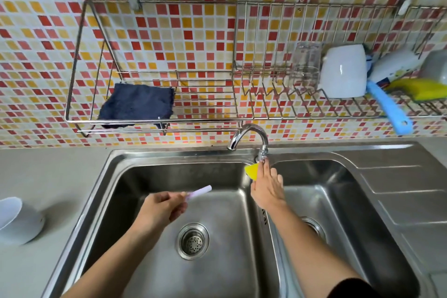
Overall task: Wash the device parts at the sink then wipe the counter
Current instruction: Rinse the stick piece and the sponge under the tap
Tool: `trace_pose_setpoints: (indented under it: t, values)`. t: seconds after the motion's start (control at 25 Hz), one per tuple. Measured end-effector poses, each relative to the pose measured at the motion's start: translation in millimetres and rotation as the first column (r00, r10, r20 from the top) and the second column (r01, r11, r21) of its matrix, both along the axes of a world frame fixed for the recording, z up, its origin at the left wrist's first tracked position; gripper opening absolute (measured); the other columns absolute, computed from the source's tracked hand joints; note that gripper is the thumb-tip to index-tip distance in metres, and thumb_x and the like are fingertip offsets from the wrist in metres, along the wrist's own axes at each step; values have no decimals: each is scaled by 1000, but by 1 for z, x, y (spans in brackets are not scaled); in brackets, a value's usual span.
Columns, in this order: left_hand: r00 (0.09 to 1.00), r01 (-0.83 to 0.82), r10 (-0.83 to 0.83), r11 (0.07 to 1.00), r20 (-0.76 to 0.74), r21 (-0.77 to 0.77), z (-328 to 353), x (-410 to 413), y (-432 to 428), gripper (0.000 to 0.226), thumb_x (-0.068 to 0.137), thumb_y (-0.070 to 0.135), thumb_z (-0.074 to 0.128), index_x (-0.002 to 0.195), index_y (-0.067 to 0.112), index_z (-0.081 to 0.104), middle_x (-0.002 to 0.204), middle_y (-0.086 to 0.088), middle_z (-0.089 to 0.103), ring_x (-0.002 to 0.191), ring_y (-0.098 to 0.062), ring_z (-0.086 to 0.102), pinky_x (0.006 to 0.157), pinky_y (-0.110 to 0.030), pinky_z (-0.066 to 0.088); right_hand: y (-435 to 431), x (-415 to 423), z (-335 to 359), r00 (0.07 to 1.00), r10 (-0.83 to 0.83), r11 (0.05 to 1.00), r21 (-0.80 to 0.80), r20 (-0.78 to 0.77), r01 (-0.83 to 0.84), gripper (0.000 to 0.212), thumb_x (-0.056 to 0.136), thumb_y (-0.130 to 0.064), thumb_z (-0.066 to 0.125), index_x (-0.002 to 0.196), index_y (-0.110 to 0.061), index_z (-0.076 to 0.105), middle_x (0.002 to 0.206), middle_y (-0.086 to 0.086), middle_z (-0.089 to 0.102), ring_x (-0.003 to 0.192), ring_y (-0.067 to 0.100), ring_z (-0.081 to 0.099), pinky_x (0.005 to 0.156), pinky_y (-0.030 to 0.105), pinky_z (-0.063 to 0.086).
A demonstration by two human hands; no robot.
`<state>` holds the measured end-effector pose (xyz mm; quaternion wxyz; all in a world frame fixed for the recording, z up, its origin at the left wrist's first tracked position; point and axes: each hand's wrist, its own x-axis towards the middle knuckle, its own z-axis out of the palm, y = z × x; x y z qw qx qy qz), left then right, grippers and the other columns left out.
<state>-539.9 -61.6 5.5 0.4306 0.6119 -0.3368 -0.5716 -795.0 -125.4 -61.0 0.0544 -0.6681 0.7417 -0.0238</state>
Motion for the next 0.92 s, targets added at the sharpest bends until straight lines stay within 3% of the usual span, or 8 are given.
trace_pose_setpoints:
  t: [0.4, 0.56, 0.72, 0.8, 0.92]
  values:
    - [1000, -14, 14, 999, 16, -39, 10, 18, 3, 21, 86, 8, 64, 67, 0, 60, 62, -12, 59, 60, -16, 53, 64, -24, 44, 2, 6, -1, 999, 23, 1000, 15, -32, -22, 66, 95, -29, 34, 148, -7, 2, 158, 8, -2, 131, 25, 28, 102, 35, 28]
    - [1000, -13, 14, 999, 21, -53, 4, 23, 8, 7, 82, 1, 64, 77, -3, 63, 56, -5, 51, 54, -14, 40, 53, -20, 35, 4, 8, 0, 999, 31, 999, 24, -25, -30, 63, 94, -29, 36, 148, -11, 10, 158, 11, -4, 130, 27, 29, 100, 37, 29]
    - [997, 19, -17, 999, 71, -29, 1, 14, -1, 10, 75, 3, 70, 83, 5, 65, 65, -3, 53, 57, -10, 44, 57, -19, 38, 25, 2, -3, 997, 26, 998, -53, 73, -22, 58, 92, -27, 41, 146, -18, 21, 157, 14, 0, 120, 30, 38, 95, 40, 33]
    - [995, 56, -53, 998, 85, -43, 1, 0, -10, 5, 83, 5, 66, 87, 8, 66, 72, -3, 56, 64, -10, 47, 62, -21, 39, 40, -1, -3, 987, 36, 991, -129, 158, -15, 57, 90, -26, 42, 145, -17, 27, 157, 14, 5, 114, 33, 43, 94, 43, 36]
    - [973, 201, -187, 975, 134, -98, 3, -25, -32, 10, 92, 14, 58, 95, 8, 65, 82, -4, 59, 74, -13, 51, 60, -17, 39, 53, -6, 6, 967, 74, 970, -243, 244, -13, 60, 84, -34, 30, 141, -14, 35, 154, 14, 20, 104, 35, 47, 89, 47, 40]
